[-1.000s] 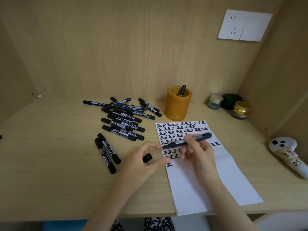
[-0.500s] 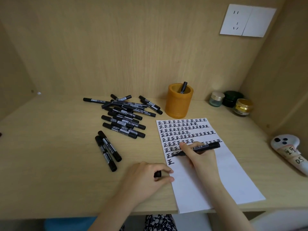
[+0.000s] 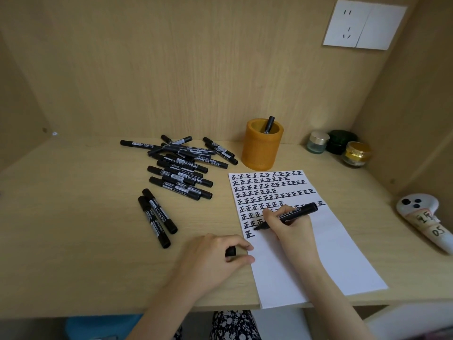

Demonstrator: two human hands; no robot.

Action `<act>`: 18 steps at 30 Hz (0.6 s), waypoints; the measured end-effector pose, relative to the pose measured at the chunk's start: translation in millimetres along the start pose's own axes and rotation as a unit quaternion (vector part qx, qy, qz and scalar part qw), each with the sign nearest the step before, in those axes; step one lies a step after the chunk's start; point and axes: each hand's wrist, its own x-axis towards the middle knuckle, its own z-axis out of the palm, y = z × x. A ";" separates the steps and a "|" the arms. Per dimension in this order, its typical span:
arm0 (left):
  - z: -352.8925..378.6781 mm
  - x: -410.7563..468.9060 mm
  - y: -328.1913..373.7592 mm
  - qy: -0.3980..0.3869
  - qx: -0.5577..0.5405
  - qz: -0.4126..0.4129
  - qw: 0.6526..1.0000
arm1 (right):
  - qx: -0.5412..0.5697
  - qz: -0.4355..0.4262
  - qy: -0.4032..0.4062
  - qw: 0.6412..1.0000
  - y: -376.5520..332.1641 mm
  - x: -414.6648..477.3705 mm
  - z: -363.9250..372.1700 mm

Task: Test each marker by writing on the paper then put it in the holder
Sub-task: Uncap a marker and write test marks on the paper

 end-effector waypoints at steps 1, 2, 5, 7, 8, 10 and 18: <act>0.5 0.2 -0.5 0.002 0.001 0.001 1.000 | -0.005 -0.001 -0.005 1.000 -0.5 -0.1 0.4; 1.0 0.4 -1.1 0.004 0.000 0.003 1.000 | -0.012 -0.001 -0.009 1.000 -0.8 -0.1 0.7; 2.0 0.2 -1.9 0.007 -0.005 0.005 1.000 | -0.033 -0.003 -0.009 0.999 -1.5 -0.3 1.4; 1.9 -0.2 -1.8 0.010 -0.006 0.006 1.000 | -0.034 -0.002 0.004 0.999 -0.8 -0.7 1.3; 1.8 -0.3 -1.6 0.010 -0.005 0.006 1.000 | -0.033 0.000 0.014 0.999 -0.3 -0.7 1.0; 1.8 -0.4 -1.3 0.008 -0.006 0.007 1.000 | -0.030 0.004 0.026 0.999 0.1 -0.5 0.3; 2.5 -0.4 -1.8 0.012 0.000 0.005 1.000 | -0.019 0.005 0.018 1.000 -0.7 -0.8 -0.8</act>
